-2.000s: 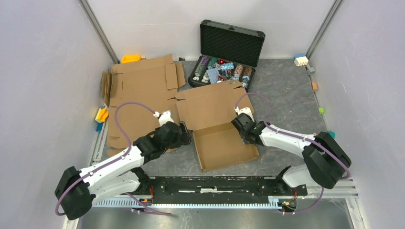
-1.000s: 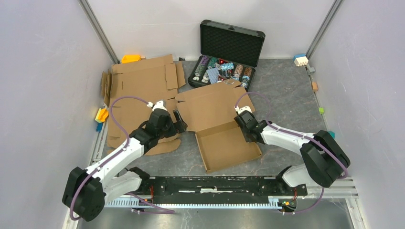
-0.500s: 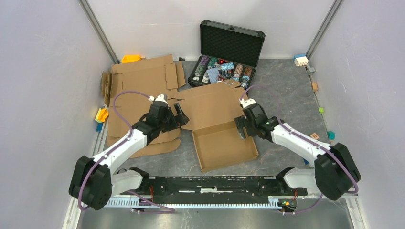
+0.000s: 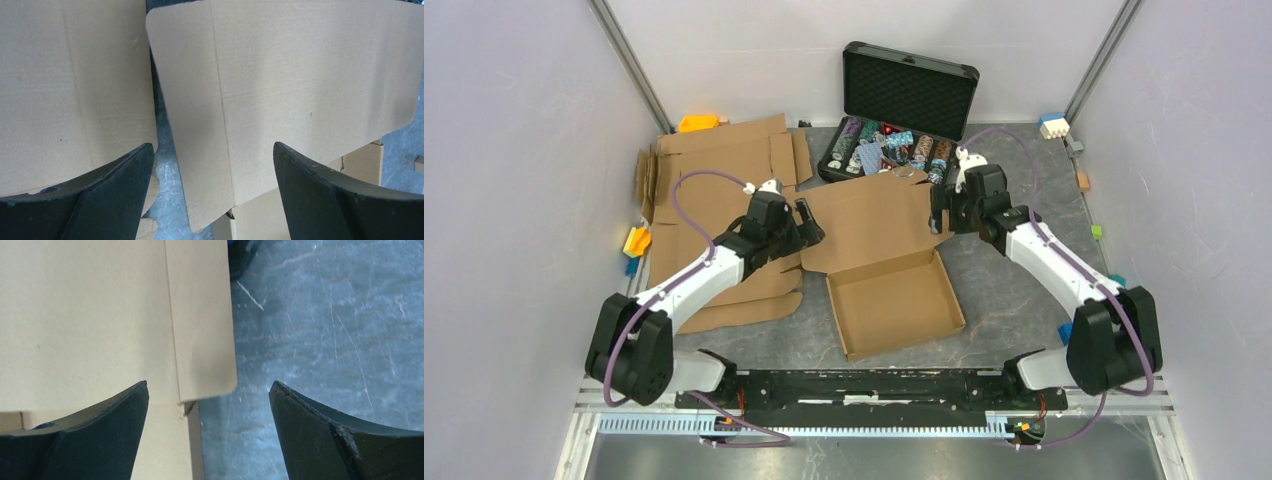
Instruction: Fold the paper box
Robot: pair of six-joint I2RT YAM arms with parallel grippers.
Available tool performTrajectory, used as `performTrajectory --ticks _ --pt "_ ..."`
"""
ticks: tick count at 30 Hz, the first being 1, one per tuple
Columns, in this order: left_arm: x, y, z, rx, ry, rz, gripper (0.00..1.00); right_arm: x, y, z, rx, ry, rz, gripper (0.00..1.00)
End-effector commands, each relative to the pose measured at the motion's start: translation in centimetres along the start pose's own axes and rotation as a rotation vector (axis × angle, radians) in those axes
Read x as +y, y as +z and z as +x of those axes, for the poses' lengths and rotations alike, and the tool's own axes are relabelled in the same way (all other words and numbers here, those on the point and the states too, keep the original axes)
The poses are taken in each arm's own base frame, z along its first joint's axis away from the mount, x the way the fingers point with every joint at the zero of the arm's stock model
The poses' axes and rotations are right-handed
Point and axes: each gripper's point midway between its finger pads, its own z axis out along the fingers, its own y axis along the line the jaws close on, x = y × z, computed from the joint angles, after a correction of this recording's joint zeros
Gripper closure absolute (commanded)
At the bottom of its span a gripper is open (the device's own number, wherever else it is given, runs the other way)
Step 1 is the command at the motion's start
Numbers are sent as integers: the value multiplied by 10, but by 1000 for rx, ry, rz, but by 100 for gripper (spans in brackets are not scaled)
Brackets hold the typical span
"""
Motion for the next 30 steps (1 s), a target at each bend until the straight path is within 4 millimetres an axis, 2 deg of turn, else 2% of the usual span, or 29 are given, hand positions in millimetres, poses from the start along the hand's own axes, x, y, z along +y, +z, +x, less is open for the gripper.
performTrajectory --ticks 1,4,7,11,15,17,20,21,26,30 --pt "-14 7 -30 -66 40 18 7 13 16 -53 -108 89 -68 5" --pt "-16 15 -31 -47 36 20 12 10 35 -66 -106 104 -49 5" --pt "-16 20 -29 -25 46 16 23 4 56 -69 -58 95 -42 5" --pt "-14 24 -26 -4 56 10 41 0 78 -55 24 92 -65 13" --pt "-15 27 -19 28 58 29 63 3 88 -39 56 110 -122 26" --pt "-16 26 -15 43 59 37 75 8 88 -34 65 120 -162 34" --pt "-16 22 -11 60 61 46 82 13 81 -24 70 127 -196 57" --pt "-17 20 -9 69 59 51 82 13 79 -21 68 132 -198 62" --pt "-23 6 -4 92 45 89 84 16 61 -13 67 136 -214 69" --pt "-25 -5 0 93 31 115 84 16 49 -9 66 133 -210 68"
